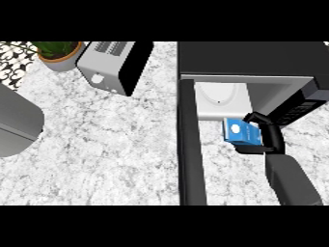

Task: Pick up the milk, place it into the microwave and close the microwave

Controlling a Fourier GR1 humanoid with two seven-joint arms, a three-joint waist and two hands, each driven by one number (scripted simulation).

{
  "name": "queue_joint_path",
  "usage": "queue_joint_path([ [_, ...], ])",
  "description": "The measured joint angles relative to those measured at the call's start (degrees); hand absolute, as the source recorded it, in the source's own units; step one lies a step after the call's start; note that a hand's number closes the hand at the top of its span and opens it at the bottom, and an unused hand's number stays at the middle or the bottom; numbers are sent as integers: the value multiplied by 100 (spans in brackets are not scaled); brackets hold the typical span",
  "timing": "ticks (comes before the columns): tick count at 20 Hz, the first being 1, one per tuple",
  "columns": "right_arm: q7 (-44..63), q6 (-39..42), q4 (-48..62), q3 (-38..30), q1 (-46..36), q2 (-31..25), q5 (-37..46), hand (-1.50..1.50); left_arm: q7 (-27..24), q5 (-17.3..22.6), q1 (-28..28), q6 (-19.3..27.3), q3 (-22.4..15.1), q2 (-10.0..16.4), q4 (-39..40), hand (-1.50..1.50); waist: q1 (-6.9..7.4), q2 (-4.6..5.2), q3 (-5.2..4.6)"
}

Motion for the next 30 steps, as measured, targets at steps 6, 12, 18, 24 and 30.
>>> queue_joint_path([
  [6, 191, -72, 405, -53, -420, -111, -23, 150, 149, 68, -286, 117, -68, -6, 23, -150, -40, -12, -8],
  [12, 189, -69, 678, -34, -537, -196, -4, 150, 124, 153, -429, 0, -41, 74, 70, -150, -22, -47, -33],
  [18, 49, -371, 743, 30, -552, -213, 61, 150, 173, 218, -746, 101, -27, 210, 87, -150, 1, -40, -28],
  [24, -161, -830, 700, 37, -455, -228, 100, 150, 220, 291, -907, 123, -52, 301, 116, -150, 117, -29, -40],
  [30, -305, -1188, 576, 37, -318, -231, 111, 150, 278, 346, -1053, 139, -62, 415, 146, -150, 235, -17, -66],
])
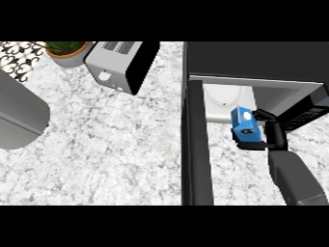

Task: Pick up the milk, place it into the microwave and close the microwave

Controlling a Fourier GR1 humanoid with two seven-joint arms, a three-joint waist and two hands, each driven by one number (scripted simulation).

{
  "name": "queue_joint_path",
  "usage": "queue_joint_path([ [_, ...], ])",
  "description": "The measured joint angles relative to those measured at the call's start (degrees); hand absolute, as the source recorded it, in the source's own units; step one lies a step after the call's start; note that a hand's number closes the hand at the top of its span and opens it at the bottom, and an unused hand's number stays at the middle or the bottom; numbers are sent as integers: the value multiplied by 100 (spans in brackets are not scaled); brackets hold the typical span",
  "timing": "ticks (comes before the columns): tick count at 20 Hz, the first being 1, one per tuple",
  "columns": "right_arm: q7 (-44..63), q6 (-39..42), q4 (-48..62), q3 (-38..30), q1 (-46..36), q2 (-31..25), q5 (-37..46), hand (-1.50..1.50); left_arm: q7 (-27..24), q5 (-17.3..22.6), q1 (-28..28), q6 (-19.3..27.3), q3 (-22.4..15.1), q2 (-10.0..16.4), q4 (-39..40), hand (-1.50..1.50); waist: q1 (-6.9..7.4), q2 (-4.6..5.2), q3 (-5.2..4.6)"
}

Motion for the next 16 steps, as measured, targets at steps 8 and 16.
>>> queue_joint_path([
  [8, -104, -289, -343, -28, 237, 35, -64, 150, 79, 73, -161, 41, 19, 131, 17, -150, 130, 28, -5],
  [16, -134, -464, -793, -25, 504, 77, -129, 150, 120, 86, -337, 70, 38, 228, 62, -150, 257, 70, -1],
])
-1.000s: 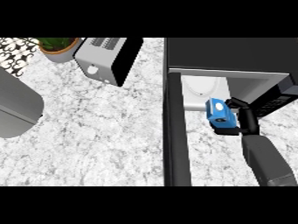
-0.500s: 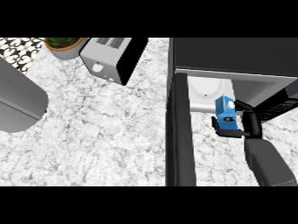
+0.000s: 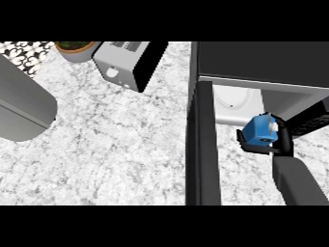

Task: Pick up the milk, place it into the microwave and close the microwave

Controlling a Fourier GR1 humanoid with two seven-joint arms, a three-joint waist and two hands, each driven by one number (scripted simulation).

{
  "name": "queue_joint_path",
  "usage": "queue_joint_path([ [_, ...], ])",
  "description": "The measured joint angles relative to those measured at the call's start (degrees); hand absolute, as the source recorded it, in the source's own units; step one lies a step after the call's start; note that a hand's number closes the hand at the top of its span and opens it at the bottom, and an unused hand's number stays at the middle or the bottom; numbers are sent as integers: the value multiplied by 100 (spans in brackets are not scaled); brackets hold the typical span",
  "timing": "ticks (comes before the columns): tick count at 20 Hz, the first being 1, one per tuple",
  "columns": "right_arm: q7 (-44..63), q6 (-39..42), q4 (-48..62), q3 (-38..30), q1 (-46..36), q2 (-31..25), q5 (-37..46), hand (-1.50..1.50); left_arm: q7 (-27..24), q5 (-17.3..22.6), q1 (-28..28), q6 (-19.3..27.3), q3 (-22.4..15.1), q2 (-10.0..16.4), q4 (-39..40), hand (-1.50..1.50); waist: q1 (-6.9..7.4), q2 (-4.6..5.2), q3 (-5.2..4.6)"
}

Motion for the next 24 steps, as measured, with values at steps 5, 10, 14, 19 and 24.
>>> queue_joint_path([
  [5, 43, -91, -286, 18, 167, 21, -27, 150, 32, -72, -91, 29, 56, 70, 53, -150, 73, 21, 7],
  [10, 115, -190, -585, 34, 328, 48, -58, 150, 89, -132, -188, 44, 85, 170, 76, -150, 142, 64, 17],
  [14, 188, -380, -795, 82, 454, 51, 7, -150, 116, -168, -261, 57, 102, 221, 116, -150, 193, 92, 21],
  [19, 410, -388, -835, -27, 273, 239, -285, -150, 156, -188, -355, 69, 97, 279, 176, -150, 243, 130, 84],
  [24, 751, -682, -850, 129, 297, 209, -147, -150, 194, -228, -491, 78, 51, 330, 235, -150, 258, 126, 34],
])
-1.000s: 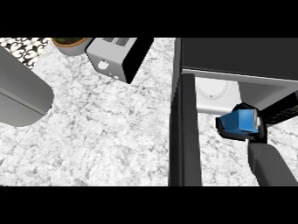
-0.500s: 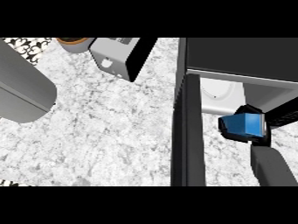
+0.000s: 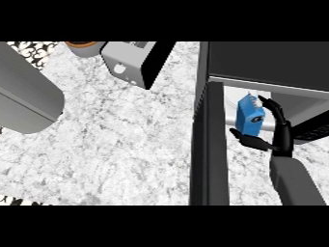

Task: Pick up the milk, place it into the microwave and close the microwave

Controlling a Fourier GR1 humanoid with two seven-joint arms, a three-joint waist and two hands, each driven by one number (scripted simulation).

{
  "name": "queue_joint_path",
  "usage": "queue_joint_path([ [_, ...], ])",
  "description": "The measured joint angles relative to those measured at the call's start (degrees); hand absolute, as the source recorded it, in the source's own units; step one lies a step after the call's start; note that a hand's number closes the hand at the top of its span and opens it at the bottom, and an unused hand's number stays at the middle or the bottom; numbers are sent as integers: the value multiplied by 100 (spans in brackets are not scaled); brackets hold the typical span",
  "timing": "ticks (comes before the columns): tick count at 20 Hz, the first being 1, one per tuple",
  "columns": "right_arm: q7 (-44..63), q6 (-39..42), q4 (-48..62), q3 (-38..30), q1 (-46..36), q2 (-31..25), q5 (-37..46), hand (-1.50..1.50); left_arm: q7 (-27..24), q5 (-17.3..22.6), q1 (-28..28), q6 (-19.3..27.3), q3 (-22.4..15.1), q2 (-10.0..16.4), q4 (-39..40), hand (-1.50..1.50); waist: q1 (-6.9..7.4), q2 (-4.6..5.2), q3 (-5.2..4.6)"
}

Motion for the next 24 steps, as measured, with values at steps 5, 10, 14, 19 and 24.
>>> queue_joint_path([
  [5, 486, -666, -34, 64, -50, 94, 118, -150, 41, -29, -129, 4, -62, 41, 72, -150, -14, -8, -18],
  [10, 969, -1313, -74, 59, -172, 243, 130, -150, 120, -54, -232, 25, -136, 89, 136, -150, -69, -1, -2],
  [14, 1248, -1623, -123, 90, -247, 314, 116, -150, 189, -71, -305, 28, -197, 135, 203, -150, -112, 15, 25],
  [19, 1899, -1257, 156, 332, -1556, 124, 264, -150, 242, -120, -336, 9, -333, 100, 293, -150, 52, 29, 32],
  [24, 2345, -725, 863, 291, -2510, -264, 270, -150, 233, -313, -285, -6, -509, -78, 349, -150, -107, 70, 84],
])
